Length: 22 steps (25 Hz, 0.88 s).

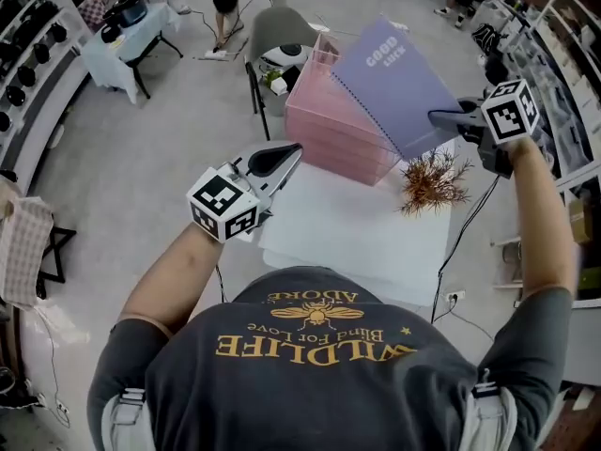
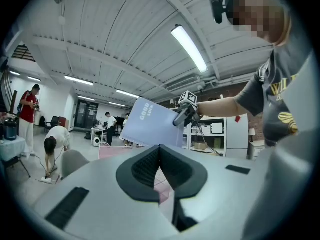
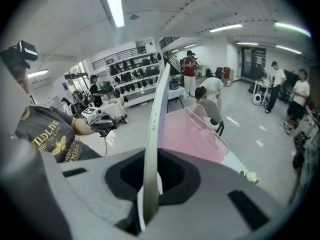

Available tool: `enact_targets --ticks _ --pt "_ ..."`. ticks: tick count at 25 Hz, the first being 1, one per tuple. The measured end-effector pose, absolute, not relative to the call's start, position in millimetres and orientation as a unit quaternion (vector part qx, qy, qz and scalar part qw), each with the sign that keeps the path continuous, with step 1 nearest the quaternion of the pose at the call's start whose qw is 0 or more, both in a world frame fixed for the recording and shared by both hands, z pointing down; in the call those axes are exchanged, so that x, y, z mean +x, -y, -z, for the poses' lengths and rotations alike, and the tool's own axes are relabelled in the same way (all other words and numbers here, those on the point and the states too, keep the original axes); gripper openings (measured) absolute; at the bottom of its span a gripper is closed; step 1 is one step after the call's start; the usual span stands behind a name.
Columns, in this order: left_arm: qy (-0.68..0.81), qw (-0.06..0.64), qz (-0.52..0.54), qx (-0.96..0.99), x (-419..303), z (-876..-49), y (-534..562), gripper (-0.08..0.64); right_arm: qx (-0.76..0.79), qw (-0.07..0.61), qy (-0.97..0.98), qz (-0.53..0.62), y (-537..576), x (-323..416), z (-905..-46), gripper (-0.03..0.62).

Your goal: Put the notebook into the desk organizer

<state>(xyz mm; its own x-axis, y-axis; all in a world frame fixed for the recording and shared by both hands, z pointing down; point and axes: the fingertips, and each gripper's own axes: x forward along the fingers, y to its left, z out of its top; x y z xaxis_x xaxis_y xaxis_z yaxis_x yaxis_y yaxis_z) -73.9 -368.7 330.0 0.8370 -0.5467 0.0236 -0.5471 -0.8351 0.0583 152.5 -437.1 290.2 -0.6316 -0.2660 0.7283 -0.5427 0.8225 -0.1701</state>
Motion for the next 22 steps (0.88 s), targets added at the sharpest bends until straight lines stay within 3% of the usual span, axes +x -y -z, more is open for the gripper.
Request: enact_targets --ticks 9,22 --pt "0.345 0.027 -0.012 0.938 -59.2 -329.6 413.2 0.002 0.125 0.389 0.891 -0.199 522.6 131.9 -319.3 0.031" --pt "0.366 0.053 -0.009 0.929 -56.1 -346.2 450.0 0.002 -0.017 0.422 0.867 -0.266 562.6 115.9 -390.1 0.032"
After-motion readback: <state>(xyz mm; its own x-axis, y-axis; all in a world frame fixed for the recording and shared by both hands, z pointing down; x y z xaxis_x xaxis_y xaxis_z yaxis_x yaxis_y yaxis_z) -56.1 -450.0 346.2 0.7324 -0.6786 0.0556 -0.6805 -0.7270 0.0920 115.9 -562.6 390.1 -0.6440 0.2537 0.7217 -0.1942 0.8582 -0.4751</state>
